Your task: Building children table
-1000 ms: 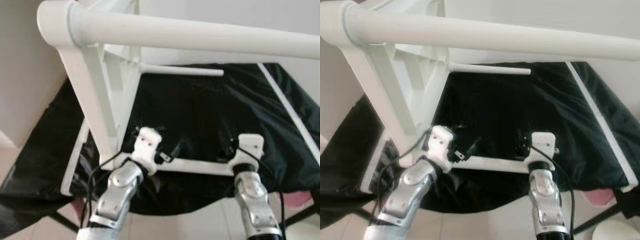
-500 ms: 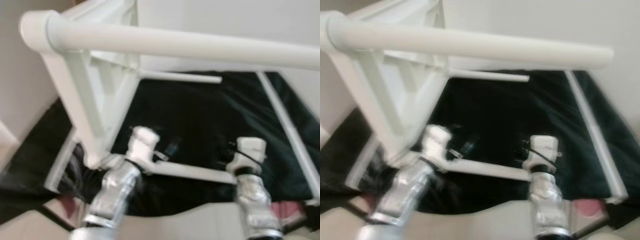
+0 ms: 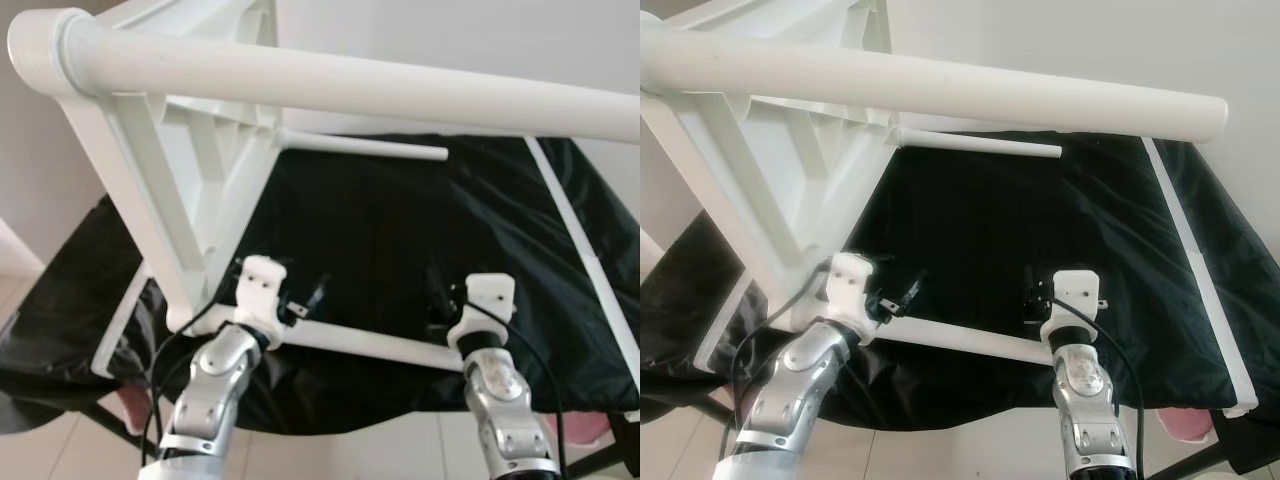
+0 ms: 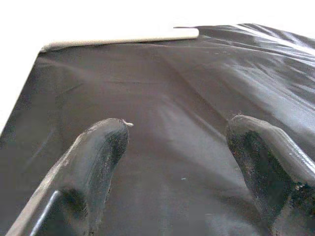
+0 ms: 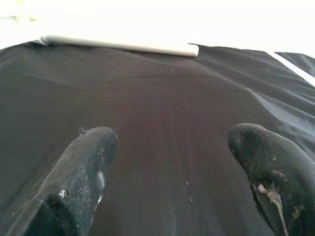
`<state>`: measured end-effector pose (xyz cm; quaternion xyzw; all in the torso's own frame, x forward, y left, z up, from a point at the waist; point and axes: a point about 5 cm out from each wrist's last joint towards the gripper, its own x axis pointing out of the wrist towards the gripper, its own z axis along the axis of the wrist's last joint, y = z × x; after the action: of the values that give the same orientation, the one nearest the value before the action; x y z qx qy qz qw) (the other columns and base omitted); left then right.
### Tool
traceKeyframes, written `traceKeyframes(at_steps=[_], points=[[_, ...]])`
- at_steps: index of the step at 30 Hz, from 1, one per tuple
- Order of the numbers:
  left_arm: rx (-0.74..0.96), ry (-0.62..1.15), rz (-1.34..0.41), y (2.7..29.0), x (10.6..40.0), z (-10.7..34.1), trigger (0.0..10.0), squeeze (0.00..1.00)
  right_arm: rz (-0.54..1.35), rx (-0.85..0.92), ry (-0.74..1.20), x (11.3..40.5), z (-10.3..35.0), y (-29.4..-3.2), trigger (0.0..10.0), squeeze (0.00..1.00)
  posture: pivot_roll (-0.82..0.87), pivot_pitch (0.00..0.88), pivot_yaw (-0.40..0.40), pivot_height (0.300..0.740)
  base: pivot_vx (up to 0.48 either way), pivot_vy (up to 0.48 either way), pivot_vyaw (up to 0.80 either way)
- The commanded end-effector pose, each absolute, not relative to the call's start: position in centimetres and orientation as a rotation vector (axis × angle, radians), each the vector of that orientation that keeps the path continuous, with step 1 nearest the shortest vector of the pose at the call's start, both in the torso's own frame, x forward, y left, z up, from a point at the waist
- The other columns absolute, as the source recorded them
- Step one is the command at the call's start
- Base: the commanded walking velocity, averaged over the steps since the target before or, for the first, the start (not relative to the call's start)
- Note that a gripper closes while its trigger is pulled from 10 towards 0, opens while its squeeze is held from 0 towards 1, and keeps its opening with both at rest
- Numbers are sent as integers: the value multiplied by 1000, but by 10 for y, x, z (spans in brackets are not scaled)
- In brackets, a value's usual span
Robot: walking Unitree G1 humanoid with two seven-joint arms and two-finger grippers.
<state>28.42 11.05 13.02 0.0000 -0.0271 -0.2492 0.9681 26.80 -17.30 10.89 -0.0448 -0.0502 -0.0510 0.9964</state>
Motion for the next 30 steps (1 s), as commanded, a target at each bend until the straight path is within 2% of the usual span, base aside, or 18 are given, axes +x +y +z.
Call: traceKeyframes(at_steps=[1,30], points=[[-19,-25,-375,119,286,125,10000,0,-111,-103,-77,268,106,-173,10000,0,22,0,9,740,0,0,0],[-155,62,-372,129,284,120,10000,0,-100,-104,-51,263,100,-169,10000,0,30,0,14,740,0,0,0]])
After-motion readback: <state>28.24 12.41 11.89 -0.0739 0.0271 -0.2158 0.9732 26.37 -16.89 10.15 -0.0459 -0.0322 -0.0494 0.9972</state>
